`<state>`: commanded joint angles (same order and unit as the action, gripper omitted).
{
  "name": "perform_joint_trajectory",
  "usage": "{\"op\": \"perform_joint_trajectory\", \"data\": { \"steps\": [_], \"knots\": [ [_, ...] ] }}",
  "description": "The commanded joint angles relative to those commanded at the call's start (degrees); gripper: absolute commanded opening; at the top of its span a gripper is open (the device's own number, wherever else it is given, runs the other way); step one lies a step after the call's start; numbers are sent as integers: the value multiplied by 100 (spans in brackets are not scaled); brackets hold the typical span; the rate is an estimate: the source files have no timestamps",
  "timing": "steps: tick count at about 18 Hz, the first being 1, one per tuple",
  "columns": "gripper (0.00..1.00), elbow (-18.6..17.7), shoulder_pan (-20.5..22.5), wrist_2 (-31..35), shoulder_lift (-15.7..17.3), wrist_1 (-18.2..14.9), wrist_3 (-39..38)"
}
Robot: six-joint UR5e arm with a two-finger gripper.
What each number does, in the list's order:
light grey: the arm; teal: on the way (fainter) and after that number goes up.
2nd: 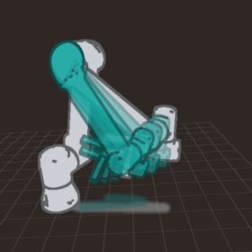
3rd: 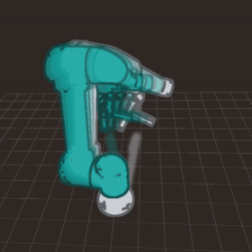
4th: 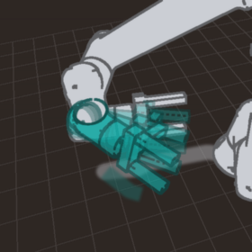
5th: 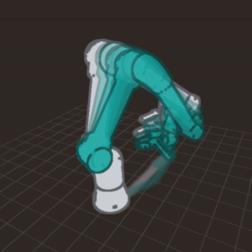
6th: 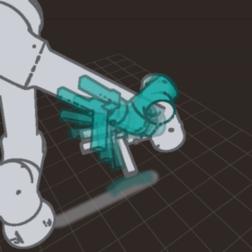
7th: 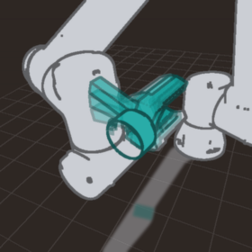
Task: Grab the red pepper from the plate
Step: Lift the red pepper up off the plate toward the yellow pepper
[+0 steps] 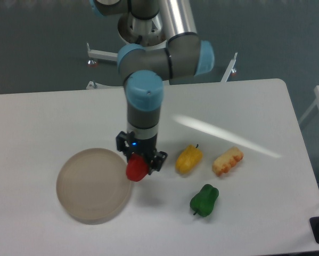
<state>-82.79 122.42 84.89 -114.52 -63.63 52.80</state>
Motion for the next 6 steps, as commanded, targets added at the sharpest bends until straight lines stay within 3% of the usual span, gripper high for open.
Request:
{"op": "perform_joint_trajectory", "data": {
  "steps": [6],
  "knots": [
    [48,97,124,203,-61,9,318]
  ]
}}
